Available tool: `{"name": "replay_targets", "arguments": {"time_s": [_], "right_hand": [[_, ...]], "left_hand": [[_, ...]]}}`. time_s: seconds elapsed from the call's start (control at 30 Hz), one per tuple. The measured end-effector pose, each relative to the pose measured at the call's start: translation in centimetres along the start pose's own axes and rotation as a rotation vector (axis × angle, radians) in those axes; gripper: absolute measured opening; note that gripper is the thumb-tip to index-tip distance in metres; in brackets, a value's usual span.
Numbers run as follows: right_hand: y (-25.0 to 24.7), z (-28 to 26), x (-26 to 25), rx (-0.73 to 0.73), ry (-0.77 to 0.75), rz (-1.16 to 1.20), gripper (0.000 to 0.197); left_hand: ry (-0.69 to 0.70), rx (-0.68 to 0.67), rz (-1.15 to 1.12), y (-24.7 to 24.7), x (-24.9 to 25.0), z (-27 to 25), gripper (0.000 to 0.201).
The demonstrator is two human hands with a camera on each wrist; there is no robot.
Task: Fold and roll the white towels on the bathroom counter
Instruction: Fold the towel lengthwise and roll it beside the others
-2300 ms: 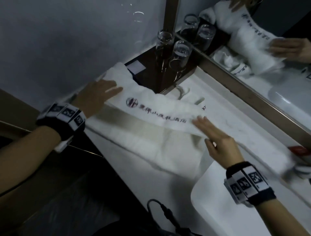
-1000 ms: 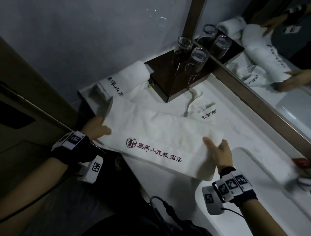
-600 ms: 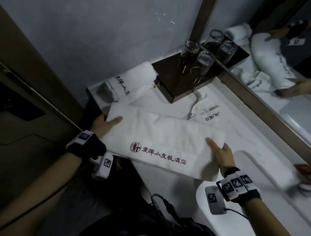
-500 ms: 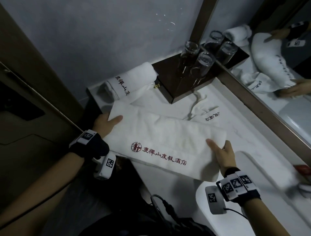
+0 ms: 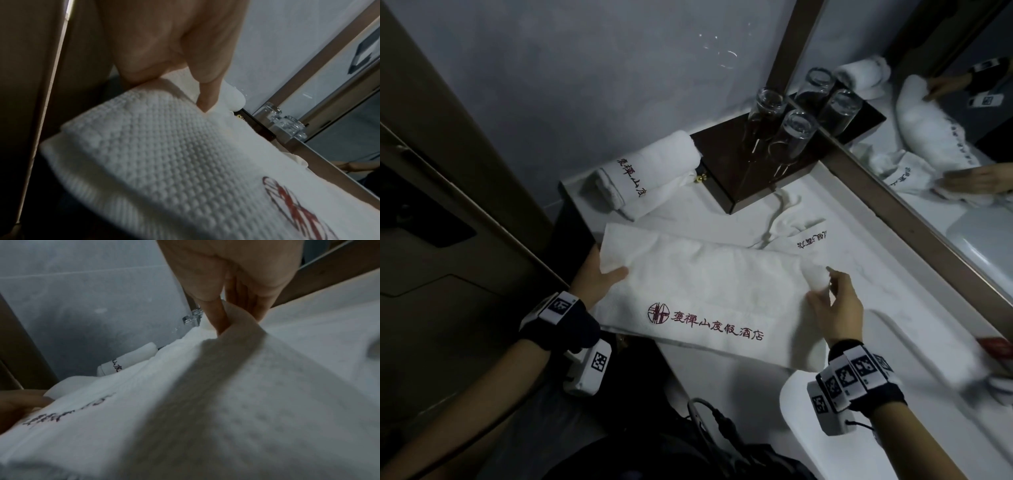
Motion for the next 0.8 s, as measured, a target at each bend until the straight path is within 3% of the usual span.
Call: {"name": "replay_targets", "arguments": {"time_s": [0.1,0.27,0.4,0.6,0.67,0.7,0.73,0.77,0.8], "right_hand": [[0.2,0.1,-1.3,-0.019,-0.062,-0.067,0.032],[-0.8,-1.1,-4.6,0.069,-0.228,-0.463,0.011],[-1.7,-1.2,-10.2,0.091,-0.348,-0.478,0.013],[-0.4,2.1,-21.7,-0.209,-0.523,0.124,0.030],[0.7,3.8,-24.9,-0.313,-0.507,0.288,0.024],[1.0,4.6,-26.4,-0.344,-0.490,0.422,0.019],[1.3,5.3,-27.5,-0.357,-0.470,0.543,0.017],[1.5,6.0,-28.4,-0.360,-0.467,0.614,0.021],[1.8,6.6,-29.1,-0.356,-0.491,0.604,0.025]], "left_hand": [[0.001,0.012,0.015,-0.1,-0.5,-0.3,0.050],[-0.027,0.057,-0.125,-1.0,-1.1,-1.3,0.042],[0.017,0.078,-0.344,-2.6,0.6,-2.5,0.041],[0.199,0.236,-0.336,-8.7,5.3,-4.9,0.050],[0.171,0.248,-0.309,-10.0,5.3,-5.6,0.040],[0.162,0.191,-0.356,-9.8,5.5,-5.9,0.022],[0.204,0.094,-0.347,-9.1,6.0,-6.0,0.025],[0.270,0.012,-0.260,-8.2,6.6,-6.4,0.045],[0.351,-0.062,-0.155,-7.2,7.3,-7.1,0.053]]}}
Point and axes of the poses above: each hand's wrist, its own z-axis towards the middle knuckle, its own y-axis out of the palm, x = y × z, the point moved 10 cm from there along z, towards the middle knuckle, and after that the axes turned 3 degrees about -z, right-handed, at the moved point
